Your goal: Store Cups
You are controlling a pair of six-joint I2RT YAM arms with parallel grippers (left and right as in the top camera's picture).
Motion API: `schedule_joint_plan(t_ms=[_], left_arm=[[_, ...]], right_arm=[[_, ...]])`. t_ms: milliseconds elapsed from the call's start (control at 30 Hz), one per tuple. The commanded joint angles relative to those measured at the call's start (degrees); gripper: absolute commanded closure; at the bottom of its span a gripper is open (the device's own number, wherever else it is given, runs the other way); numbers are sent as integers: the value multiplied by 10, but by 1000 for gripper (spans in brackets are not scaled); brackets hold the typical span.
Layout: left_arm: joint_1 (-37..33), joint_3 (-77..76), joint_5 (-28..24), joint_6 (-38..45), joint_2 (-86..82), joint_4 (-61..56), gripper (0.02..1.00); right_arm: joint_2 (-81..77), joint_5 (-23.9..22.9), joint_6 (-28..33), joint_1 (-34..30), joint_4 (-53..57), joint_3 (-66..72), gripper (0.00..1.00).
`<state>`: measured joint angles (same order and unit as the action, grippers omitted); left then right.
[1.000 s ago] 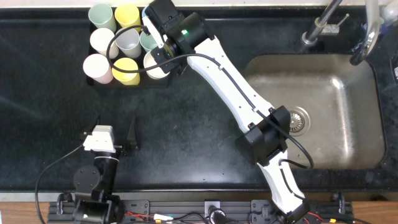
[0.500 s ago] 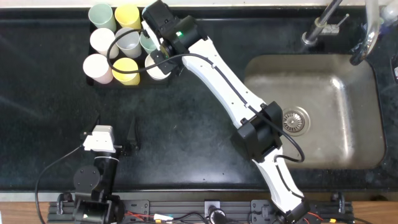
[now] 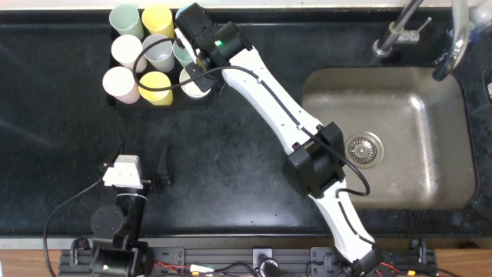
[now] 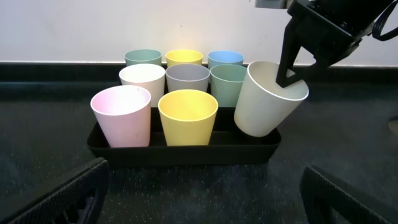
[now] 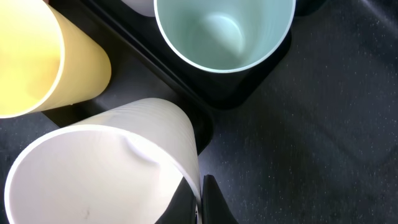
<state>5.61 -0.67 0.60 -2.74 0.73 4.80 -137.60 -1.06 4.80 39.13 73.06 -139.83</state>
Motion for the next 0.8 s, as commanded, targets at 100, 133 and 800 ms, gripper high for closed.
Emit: schedule_joint_plan(t_ms=[100, 133, 800], left_arm=[[-1, 2, -5, 12, -6, 0, 18], [-1, 2, -5, 12, -6, 1, 18], [-1, 2, -5, 12, -6, 0, 20]], right_arm=[[-13, 2, 5, 4, -6, -20, 958], [-14, 2, 5, 4, -7, -20, 958], [-43, 2, 12, 10, -9, -20, 958]])
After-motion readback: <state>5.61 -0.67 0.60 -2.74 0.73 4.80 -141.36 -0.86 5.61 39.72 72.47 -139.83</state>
